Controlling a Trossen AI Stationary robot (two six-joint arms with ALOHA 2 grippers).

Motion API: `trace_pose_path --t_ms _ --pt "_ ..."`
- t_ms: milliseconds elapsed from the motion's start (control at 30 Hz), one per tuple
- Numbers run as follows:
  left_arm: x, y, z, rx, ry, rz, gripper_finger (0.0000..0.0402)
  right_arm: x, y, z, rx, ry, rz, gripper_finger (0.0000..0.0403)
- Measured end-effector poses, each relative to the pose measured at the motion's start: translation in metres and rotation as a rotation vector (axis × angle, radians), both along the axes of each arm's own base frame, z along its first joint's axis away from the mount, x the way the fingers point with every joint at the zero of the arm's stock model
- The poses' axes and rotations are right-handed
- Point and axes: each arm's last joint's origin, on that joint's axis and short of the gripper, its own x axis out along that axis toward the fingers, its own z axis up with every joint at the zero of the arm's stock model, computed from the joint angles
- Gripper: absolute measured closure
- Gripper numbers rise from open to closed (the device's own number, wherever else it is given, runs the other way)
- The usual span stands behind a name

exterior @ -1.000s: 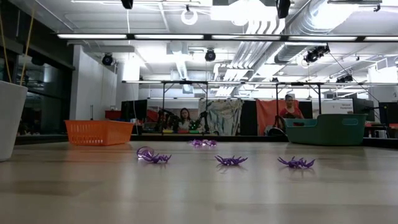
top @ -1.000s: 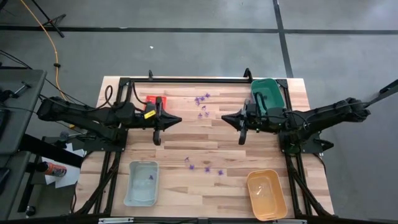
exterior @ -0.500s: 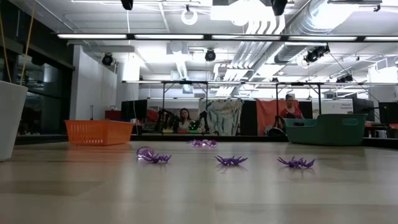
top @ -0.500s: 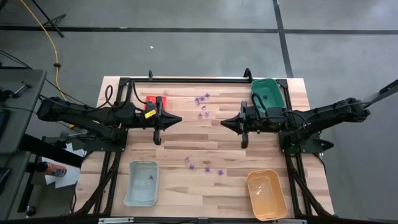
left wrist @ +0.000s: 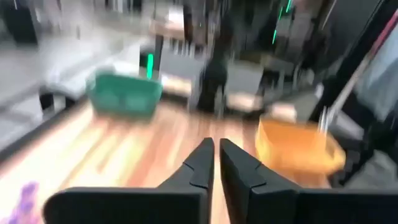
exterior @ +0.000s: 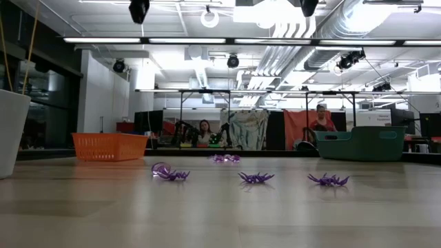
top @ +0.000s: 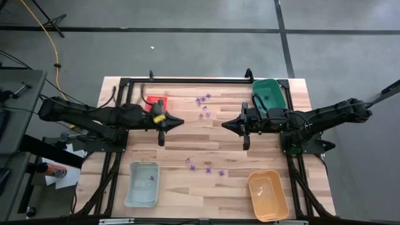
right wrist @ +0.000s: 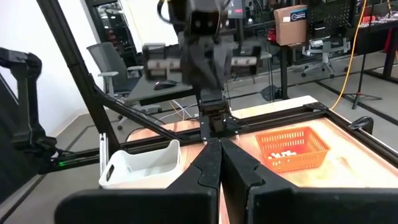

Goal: Sort Halloween decoration
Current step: Put the violet hat toy into the gray bin

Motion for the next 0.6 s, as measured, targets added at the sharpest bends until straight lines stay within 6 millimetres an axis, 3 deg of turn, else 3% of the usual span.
trace_pose_path --t_ms 167,433,600 --pt "0.018 -0.014 -0.022 -0.011 0.277 -0.027 0.0341 0.001 -0.007 -0.002 -0.003 0.018 -0.032 0.0403" --pt "0.052 -0.029 -0.087 -0.166 0.574 0.009 0.0267 0.001 -0.018 -0.004 0.021 0.040 -0.076 0.0403" --pt "0.069 -0.036 -0.125 -0.286 0.711 -0.009 0.0247 0.001 -0.018 -0.006 0.020 0.061 -0.078 0.0403"
